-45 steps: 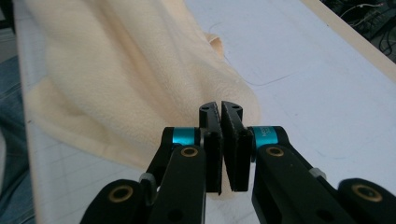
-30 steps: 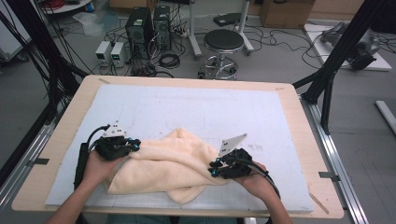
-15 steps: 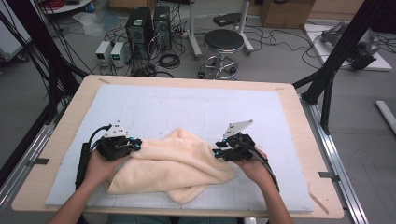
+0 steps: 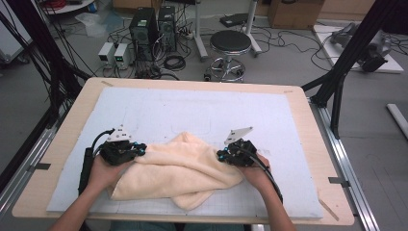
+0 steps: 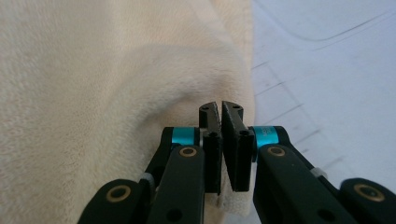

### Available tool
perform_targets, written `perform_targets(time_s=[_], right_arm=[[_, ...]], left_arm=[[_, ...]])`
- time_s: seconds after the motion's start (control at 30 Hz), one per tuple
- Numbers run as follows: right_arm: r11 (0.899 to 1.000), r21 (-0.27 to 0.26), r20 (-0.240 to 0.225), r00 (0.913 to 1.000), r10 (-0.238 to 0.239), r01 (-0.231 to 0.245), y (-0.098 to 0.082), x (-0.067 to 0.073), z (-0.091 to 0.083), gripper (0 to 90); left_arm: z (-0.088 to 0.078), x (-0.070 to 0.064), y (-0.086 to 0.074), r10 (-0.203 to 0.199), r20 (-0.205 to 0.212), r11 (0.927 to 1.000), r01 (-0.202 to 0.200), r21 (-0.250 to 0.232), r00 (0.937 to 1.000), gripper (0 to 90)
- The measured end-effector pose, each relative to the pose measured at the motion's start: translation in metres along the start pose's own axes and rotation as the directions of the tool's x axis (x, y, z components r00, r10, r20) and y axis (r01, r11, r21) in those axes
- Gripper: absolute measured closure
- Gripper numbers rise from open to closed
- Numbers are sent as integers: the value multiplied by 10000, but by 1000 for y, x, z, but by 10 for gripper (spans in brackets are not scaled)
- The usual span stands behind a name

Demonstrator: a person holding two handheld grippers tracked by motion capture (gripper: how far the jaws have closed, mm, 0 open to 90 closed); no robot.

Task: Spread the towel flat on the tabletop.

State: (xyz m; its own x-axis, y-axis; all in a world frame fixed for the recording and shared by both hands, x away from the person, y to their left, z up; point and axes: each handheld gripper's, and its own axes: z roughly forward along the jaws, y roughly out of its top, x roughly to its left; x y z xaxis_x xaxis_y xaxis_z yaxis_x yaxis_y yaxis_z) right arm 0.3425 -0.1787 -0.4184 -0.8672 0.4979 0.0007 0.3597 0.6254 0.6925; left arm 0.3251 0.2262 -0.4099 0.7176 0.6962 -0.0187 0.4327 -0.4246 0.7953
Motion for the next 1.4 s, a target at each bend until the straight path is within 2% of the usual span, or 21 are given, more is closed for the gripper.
perform_targets(time_s=[0.03,0.13,0.17,0.4,0.53,0.6,0.7,0.77,0.8,0.83,0.87,0.93,0.97,1.0,1.03,1.17,1.23,1.27,1.3,1.37,1.4], right_arm=[[9998,-202,203,9998,-8,12,1,-3,-10,871],[9988,-489,255,9996,111,-99,3,-6,-19,874],[9978,-654,438,9990,78,-50,5,-10,-28,876],[9975,-677,690,9975,-149,196,12,-15,-45,878],[9984,-517,532,9984,-202,229,11,-15,-45,881],[9994,-190,532,9982,-276,287,8,-14,-39,881],[9990,358,247,9993,-265,256,1,-17,-24,869],[9965,839,-230,9997,39,-19,-4,-20,-13,740],[9959,905,-285,9996,46,-20,-6,-21,-10,695],[9976,698,-170,9999,9,3,-9,-21,-9,578],[9978,655,-230,9996,146,-131,-10,-21,-9,578],[9977,652,-251,9995,185,-168,-12,-22,-9,492],[9986,507,-540,9984,180,-152,-16,-21,-11,472],[9986,507,-540,9984,180,-152,-16,-21,-11,472],[9978,614,-894,9955,302,-248,-20,-20,-12,447],[9986,531,-1072,9942,105,-48,-21,-17,-14,458],[9985,543,-730,9973,63,-23,-18,-15,-12,493],[9972,740,-417,9991,-84,114,-17,-14,-7,554],[9972,740,-417,9991,-84,114,-17,-14,-7,554],[9966,792,-472,9987,-194,231,-15,-13,-5,704],[9968,750,-134,9995,-268,278,-14,-11,-7,772]], left_arm=[[0,1,2,-62,-6,9999,62,-109,10000,839],[-1,2,9,-83,-53,9996,81,-279,10000,840],[-1,2,12,-68,-40,9996,67,-292,10000,839],[0,1,28,133,-103,9987,-138,-495,9999,839],[3,-1,26,268,-42,9995,-268,-173,9996,839],[6,-1,25,283,-18,9995,-283,-106,9996,839],[11,-1,22,277,1,9996,-277,85,9996,839],[13,-2,20,300,15,9993,-300,231,9996,839],[14,-2,20,283,40,9993,-283,233,9996,839],[14,-2,19,300,30,9992,-301,262,9995,839],[14,-1,19,307,25,9991,-308,280,9995,839],[14,0,19,293,77,9992,-295,269,9995,839],[14,0,19,284,80,9991,-286,298,9996,839],[14,0,19,275,80,9991,-277,311,9996,839],[14,0,18,290,75,9990,-293,345,9996,838],[14,-1,18,329,28,9987,-330,397,9995,838],[15,-1,18,355,8,9984,-355,443,9994,838],[15,0,18,359,12,9983,-359,451,9994,838],[15,0,17,323,23,9985,-324,448,9995,838],[15,1,17,344,31,9984,-345,450,9994,838],[14,0,17,369,25,9984,-370,416,9993,838]])
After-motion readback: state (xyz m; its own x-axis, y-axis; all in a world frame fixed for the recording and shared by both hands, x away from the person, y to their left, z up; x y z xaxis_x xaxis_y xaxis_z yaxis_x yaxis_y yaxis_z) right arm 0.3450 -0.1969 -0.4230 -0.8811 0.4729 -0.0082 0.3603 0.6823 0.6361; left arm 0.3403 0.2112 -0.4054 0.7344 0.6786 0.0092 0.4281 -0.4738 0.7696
